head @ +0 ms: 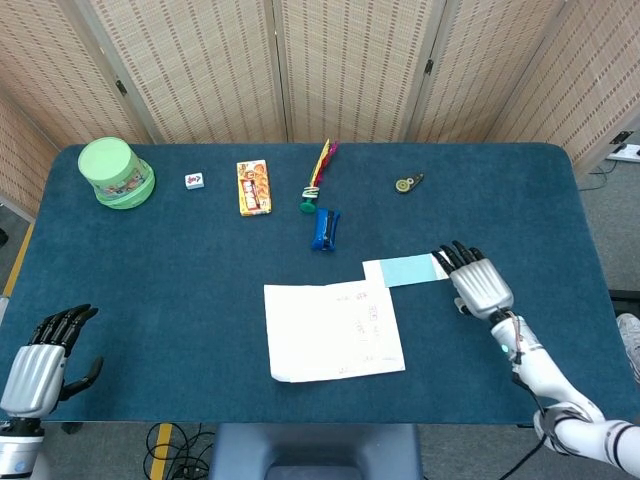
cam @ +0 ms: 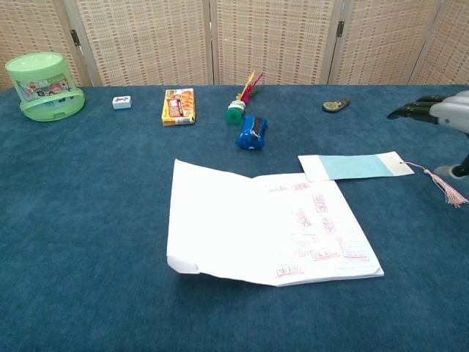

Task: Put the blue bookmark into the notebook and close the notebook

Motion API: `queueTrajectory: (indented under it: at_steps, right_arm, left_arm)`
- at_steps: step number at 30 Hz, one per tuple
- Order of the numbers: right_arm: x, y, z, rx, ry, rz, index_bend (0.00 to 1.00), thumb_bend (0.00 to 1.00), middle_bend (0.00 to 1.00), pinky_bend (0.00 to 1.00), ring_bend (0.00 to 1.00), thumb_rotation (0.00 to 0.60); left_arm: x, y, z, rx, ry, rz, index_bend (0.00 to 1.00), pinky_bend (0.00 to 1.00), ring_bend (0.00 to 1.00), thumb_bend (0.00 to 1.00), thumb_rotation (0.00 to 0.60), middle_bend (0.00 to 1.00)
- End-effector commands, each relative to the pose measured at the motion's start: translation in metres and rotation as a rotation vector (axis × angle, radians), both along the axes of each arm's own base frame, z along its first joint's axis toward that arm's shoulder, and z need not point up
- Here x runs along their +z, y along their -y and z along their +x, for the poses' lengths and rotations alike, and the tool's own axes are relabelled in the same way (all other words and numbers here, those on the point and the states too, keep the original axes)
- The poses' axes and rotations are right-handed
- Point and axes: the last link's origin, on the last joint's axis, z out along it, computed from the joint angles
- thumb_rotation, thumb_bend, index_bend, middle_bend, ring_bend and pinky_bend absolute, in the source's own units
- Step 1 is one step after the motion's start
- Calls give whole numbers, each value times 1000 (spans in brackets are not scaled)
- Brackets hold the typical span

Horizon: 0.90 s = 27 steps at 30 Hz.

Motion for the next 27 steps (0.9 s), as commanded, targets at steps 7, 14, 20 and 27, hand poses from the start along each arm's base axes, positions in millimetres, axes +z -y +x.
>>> queueTrajectory:
  at_steps: [7, 14, 20, 27]
  right_arm:
    - [-43, 41, 23, -21, -52, 65, 0, 207, 50, 144, 0, 600]
    - [-64, 57, 34, -34, -81, 93, 14, 232, 50, 110, 0, 600]
    - [-71, 63, 37, -50, -99, 116, 47, 261, 51, 107, 0, 600]
    - [-75, 66, 43, -52, -125, 148, 62, 288, 51, 107, 0, 600]
  left_arm:
    - [1, 1, -3, 14, -9, -1, 175, 184, 159, 392, 600, 162]
    - [3, 2, -7, 31, -17, -3, 175, 184, 159, 392, 600, 157]
    - [5, 3, -11, 42, -21, 2, 175, 184, 159, 392, 600, 156]
    - [7, 3, -13, 47, -22, 5, 175, 184, 159, 392, 600, 156]
